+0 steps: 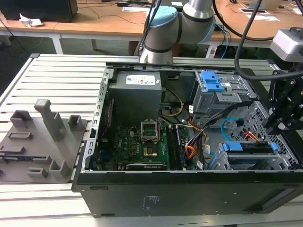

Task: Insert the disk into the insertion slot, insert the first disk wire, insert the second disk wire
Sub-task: 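Insert the first disk wire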

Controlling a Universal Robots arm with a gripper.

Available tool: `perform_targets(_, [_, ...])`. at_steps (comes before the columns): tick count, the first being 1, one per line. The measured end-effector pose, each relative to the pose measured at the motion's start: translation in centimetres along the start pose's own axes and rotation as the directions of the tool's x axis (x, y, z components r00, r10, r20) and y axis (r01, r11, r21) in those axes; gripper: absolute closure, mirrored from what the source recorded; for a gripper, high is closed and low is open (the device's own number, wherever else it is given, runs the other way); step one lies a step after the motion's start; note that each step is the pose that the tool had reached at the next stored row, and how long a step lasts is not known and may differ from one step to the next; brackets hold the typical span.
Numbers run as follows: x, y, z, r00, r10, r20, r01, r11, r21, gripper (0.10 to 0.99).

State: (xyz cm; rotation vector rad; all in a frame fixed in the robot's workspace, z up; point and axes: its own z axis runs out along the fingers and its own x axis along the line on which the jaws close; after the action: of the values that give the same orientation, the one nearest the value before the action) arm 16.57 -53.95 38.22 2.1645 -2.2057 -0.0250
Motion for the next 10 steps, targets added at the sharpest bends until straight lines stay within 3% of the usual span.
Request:
perform_targets(4, [0.00,0.00,0.00,1.0000,0.000,0.0000,0.000,1.0000,0.000,0.863])
perform_targets(6, [0.00,0.00,-0.01,1.0000,0.000,0.0000,0.000,1.0000,0.000,0.980])
perform_targets(10, [0.00,0.00,-0.01,1.0000,0.000,0.0000,0.000,1.0000,0.000,0.980])
